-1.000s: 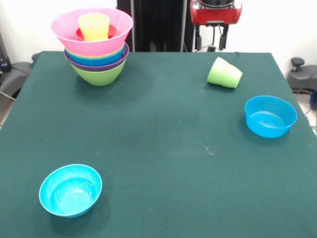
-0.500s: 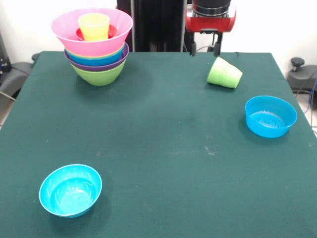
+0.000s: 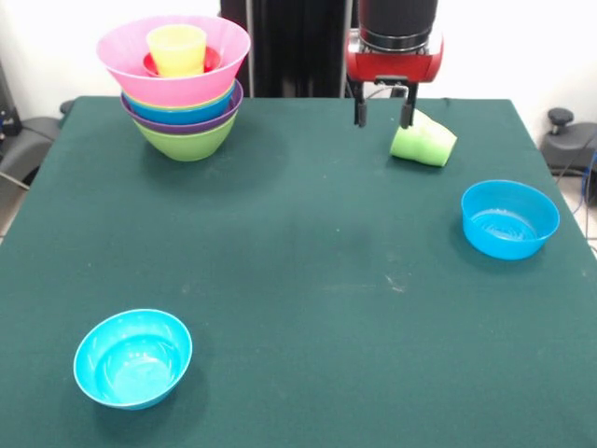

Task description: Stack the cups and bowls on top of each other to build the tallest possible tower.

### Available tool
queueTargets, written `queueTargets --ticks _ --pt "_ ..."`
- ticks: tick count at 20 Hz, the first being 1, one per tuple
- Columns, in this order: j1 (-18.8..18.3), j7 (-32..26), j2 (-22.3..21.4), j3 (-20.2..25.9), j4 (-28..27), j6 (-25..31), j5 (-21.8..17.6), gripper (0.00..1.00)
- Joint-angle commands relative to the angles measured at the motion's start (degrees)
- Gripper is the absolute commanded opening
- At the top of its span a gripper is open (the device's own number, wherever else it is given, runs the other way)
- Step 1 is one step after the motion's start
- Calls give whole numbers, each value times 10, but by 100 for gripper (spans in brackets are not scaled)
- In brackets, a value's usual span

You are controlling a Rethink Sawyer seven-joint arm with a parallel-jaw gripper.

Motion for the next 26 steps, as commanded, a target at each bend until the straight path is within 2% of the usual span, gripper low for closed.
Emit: queueTargets --ticks 1,7,12,20,26 --pt "10 50 31 1 -57 -2 13 100" --pt "10 32 28 5 -89 47 19 100" --pt "31 53 18 -2 -106 81 34 100" --pt "55 72 29 -15 -107 57 52 100" --pt "63 69 60 -26 -112 17 48 100"
